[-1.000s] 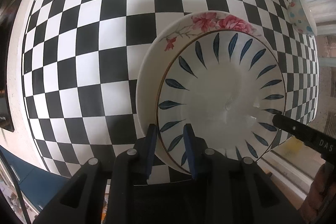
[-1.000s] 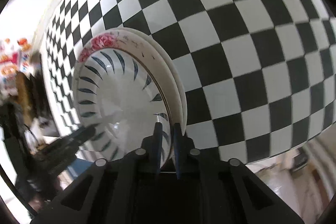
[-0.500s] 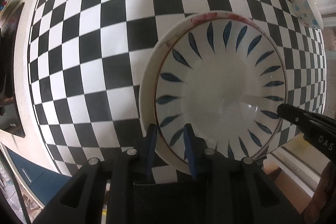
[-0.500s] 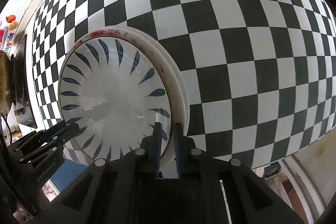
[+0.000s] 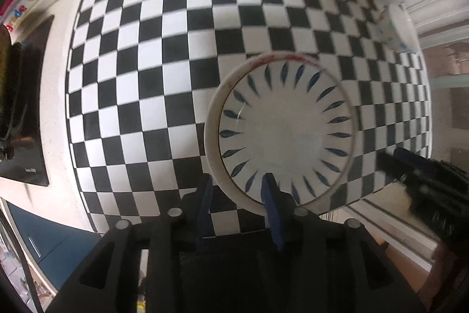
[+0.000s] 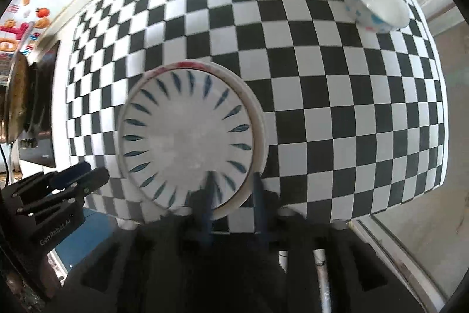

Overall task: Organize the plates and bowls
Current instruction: 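Set the plate stack down on the cloth and open both grippers, then reach both grippers to a plain white bowl and close on its rim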

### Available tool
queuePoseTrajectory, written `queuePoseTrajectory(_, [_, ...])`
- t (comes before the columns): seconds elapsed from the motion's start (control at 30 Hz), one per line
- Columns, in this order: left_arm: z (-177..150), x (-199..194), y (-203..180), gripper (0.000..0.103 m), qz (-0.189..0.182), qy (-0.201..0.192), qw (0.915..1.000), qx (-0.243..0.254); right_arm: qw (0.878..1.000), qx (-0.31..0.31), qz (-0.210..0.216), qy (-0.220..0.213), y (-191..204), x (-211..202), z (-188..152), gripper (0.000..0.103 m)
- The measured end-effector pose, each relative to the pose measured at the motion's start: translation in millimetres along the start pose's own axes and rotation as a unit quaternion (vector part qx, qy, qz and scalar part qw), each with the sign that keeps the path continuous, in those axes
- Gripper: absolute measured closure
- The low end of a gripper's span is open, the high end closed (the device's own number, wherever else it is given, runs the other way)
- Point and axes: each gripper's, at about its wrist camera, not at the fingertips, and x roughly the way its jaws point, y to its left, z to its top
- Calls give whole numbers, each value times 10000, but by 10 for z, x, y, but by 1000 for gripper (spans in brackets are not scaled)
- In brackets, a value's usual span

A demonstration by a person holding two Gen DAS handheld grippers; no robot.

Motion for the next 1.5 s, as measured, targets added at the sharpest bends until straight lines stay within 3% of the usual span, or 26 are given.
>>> queuePoseTrajectory(0.03, [-20,-61,-10,66,-12,-74,10000,12,10000,-9,12,-59,17,-66,-27,30])
queuePoseTrajectory(0.07, [-51,-138,-27,66,16,-175,9998,40,9999,-16,-1,-138,51,-153,-66,28])
queuePoseTrajectory(0.47, [-232,-570,-34,65,-64,-584,9970,507,9984,88,-4,-553,190,-691,-418,28])
queuePoseTrajectory(0.67, [-105,-634,-179,65,-56,-839,9959,333,9975,135,350,-604,-118,-670,-292,28])
queuePoseTrajectory(0.8, [269,-500,-385,52,-56,-1057,9943,108,9961,243,630,-564,-591,-598,68,28])
queuePoseTrajectory(0.97, [943,-248,-689,52,-220,-1046,9936,-371,9929,518,602,-886,-1331,-593,635,28])
queuePoseTrajectory(1.1, [1532,-16,-861,52,-505,-902,9926,-641,9871,661,1038,-1027,-1881,-576,1275,28])
queuePoseTrajectory(1.23, [2099,179,-941,52,-770,-805,9899,-871,9888,224,961,-1124,-1985,-490,1983,28])
queuePoseTrajectory(1.4, [2687,433,-965,54,-933,-671,9868,-1139,9913,-184,933,-910,-1847,-171,2756,28])
queuePoseTrajectory(1.5, [2979,619,-985,54,-969,-507,9874,-1146,9942,-293,809,-644,-1740,91,3056,28])
